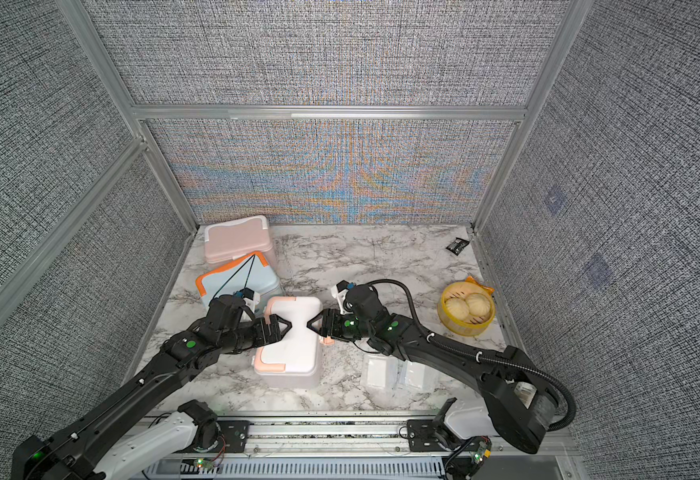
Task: Open first aid kits and take out gauze
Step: Open the lid of the first aid kit.
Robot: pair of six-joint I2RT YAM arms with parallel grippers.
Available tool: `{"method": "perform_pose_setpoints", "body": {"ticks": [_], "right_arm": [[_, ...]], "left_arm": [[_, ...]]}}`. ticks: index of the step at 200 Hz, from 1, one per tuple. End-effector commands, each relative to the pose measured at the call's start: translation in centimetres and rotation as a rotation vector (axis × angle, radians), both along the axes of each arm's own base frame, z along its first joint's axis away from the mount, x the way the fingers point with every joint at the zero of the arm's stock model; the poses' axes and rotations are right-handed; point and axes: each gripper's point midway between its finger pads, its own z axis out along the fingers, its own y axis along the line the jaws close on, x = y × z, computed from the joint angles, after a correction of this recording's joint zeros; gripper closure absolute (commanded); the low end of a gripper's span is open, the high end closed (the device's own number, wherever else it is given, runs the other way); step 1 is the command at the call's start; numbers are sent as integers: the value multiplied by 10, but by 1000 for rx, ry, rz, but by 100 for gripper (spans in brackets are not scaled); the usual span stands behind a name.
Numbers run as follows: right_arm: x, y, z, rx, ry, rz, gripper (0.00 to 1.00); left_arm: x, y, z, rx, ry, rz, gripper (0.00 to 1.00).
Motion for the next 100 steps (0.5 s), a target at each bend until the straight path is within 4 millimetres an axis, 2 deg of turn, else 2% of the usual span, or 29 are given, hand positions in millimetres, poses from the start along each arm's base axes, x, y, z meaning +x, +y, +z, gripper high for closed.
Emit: {"method": "perform_pose_setpoints", "body": {"ticks": [1, 75, 100], "right_arm": [[-7, 8, 28, 106, -20, 41, 40], [-13, 8, 52, 185, -45, 58, 40], [-13, 10, 60, 201, -49, 67, 40]], "left_arm": [[-5, -11, 9, -67, -2, -42, 1], [1, 0, 26, -47, -38, -13, 0], [3, 5, 39, -43, -51, -10, 0]]}}
